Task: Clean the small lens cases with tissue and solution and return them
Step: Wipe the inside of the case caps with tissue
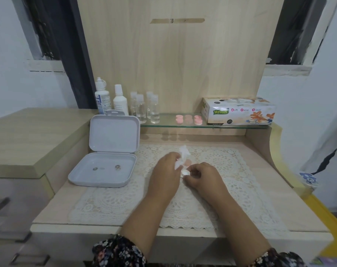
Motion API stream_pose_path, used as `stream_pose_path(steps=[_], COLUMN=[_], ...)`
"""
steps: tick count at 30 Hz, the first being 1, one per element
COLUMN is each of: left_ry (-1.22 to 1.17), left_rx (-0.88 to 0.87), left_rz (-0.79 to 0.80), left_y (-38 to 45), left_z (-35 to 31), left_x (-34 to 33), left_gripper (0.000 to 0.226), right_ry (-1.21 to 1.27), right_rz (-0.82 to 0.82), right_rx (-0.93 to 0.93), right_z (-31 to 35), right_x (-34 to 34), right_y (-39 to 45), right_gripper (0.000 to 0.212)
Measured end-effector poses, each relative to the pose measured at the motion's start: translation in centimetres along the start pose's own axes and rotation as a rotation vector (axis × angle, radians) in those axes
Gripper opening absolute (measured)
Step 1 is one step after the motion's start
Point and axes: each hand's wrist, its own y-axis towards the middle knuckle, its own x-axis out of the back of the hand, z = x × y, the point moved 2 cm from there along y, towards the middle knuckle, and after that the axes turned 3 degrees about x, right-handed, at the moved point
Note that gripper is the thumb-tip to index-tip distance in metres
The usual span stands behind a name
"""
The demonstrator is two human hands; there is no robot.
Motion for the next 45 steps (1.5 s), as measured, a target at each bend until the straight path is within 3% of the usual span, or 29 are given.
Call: stream_pose_path(steps=[2,5,11,16,20,25,29,32,34,35,37,39,43,45], left_ry=[0.133,0.284,0.495,0.718,0.792,0.765,0.614,0.350,0.056,-0.036,0.037,0.168,0.326,0.317], left_rx=[-0.103,-0.182,-0.415,-0.474,-0.443,-0.346,-0.203,-0.028,0.105,0.124,0.058,-0.041,-0.210,-0.276], left_rz=[0.125,0.181,0.047,-0.015,-0.024,0.046,0.183,0.225,0.150,0.059,-0.140,-0.202,-0.057,-0.013], left_y=[0.0,-0.2,-0.5,-0.7,-0.8,-0.4,0.5,1.0,1.1,1.1,0.8,0.5,0.3,0.1], left_z=[0.0,0.2,-0.4,-0.6,-0.8,-1.2,-0.6,-0.3,0.2,0.5,0.8,0.8,0.3,0.3], left_x=[-0.6,-0.8,-0.6,-0.8,-1.4,-1.6,-1.4,-0.9,-0.6,-0.3,0.3,0.3,-0.8,-1.0], left_gripper=[0.026,0.033,0.025,0.016,0.036,0.039,0.032,0.031,0.029,0.028,0.023,0.019,0.014,0.017], right_ry=[-0.018,-0.018,0.031,0.010,-0.015,-0.029,-0.036,-0.033,-0.026,-0.017,0.001,0.008,0.013,0.002], right_rz=[0.001,0.003,0.001,0.005,-0.008,-0.005,-0.005,0.002,0.004,0.003,-0.006,-0.007,0.000,0.008], right_rx=[0.018,0.017,0.022,0.024,0.023,0.023,0.024,0.023,0.014,0.008,0.001,0.005,0.004,0.002], right_z=[0.1,0.0,-0.2,0.2,0.2,0.1,0.2,0.2,0.2,0.2,0.1,0.2,0.4,0.5], right_x=[0.0,0.0,-0.1,0.2,0.2,0.1,0.1,0.1,0.0,0.0,0.0,0.1,0.2,0.2], right_y=[0.0,0.0,0.1,0.0,-0.1,0.0,0.0,0.0,0.0,0.0,0.0,-0.1,-0.1,-0.2], right_gripper=[0.014,0.024,0.025,0.027,0.025,0.014,0.018,0.015,0.009,0.017,0.027,0.027,0.012,0.014])
